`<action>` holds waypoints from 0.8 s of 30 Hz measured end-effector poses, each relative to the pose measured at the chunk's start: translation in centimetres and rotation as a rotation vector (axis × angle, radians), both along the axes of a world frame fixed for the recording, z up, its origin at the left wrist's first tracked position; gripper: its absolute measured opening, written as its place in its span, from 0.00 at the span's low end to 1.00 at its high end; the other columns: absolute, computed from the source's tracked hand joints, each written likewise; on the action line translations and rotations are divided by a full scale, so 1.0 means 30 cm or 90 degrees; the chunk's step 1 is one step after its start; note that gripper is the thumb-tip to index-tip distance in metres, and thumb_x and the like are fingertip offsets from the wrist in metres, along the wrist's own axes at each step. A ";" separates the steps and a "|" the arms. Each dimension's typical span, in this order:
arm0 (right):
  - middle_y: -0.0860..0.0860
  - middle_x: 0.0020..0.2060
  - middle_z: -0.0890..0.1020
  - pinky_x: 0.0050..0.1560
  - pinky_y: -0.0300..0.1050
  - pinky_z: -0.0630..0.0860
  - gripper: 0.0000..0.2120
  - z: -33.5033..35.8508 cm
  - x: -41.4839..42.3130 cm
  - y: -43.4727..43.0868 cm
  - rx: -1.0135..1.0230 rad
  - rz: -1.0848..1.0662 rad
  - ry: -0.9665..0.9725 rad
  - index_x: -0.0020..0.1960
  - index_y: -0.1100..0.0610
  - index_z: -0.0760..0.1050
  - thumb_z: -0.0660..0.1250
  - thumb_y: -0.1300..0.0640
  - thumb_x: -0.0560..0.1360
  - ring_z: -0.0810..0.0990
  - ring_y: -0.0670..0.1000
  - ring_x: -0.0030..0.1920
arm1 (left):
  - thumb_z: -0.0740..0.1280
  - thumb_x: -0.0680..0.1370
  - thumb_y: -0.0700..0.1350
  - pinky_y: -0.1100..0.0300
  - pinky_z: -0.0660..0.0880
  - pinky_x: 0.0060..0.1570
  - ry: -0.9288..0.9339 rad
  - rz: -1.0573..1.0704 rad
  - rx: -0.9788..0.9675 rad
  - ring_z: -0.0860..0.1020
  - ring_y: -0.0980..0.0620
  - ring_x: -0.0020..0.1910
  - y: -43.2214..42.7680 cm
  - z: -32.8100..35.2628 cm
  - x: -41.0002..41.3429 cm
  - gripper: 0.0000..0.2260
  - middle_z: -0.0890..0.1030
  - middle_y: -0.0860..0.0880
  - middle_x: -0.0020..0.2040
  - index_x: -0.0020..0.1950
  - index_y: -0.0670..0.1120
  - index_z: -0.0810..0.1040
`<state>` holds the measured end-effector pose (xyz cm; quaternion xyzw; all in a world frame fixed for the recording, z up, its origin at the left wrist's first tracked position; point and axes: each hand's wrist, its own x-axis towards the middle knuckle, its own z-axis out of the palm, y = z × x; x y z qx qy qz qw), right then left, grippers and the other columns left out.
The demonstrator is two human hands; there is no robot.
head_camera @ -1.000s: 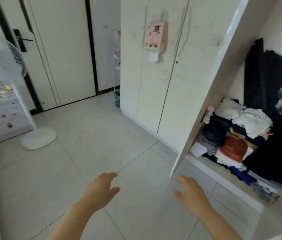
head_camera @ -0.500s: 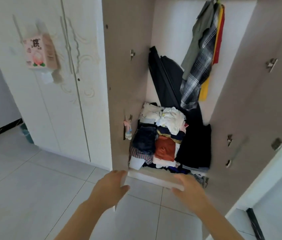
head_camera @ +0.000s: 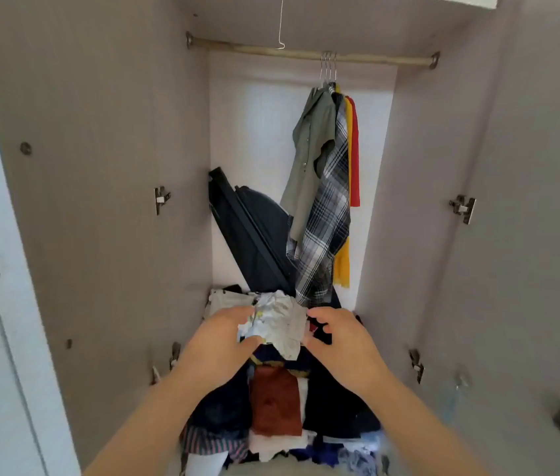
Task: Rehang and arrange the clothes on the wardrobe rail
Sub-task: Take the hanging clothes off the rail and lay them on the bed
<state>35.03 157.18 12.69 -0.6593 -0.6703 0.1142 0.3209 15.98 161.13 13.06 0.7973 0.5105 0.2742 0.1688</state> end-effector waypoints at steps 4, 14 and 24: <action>0.47 0.63 0.70 0.57 0.32 0.63 0.21 0.153 0.057 0.242 0.097 0.002 -0.008 0.68 0.50 0.67 0.64 0.52 0.76 0.71 0.44 0.59 | 0.65 0.77 0.47 0.68 0.64 0.57 -0.081 0.005 0.046 0.71 0.55 0.61 0.241 0.121 0.087 0.22 0.73 0.52 0.64 0.70 0.50 0.66; 0.48 0.62 0.69 0.61 0.35 0.64 0.20 0.528 0.234 0.846 0.308 0.078 -0.042 0.68 0.51 0.67 0.63 0.53 0.77 0.70 0.46 0.62 | 0.66 0.76 0.46 0.72 0.62 0.51 -0.200 0.057 0.268 0.73 0.58 0.54 0.749 0.484 0.292 0.21 0.75 0.53 0.57 0.68 0.50 0.69; 0.52 0.64 0.68 0.61 0.40 0.66 0.17 0.824 0.271 1.371 0.496 0.038 -0.090 0.68 0.55 0.67 0.58 0.59 0.79 0.70 0.51 0.62 | 0.66 0.76 0.46 0.66 0.66 0.50 -0.280 0.046 0.378 0.75 0.56 0.50 1.201 0.734 0.408 0.17 0.76 0.55 0.52 0.65 0.49 0.72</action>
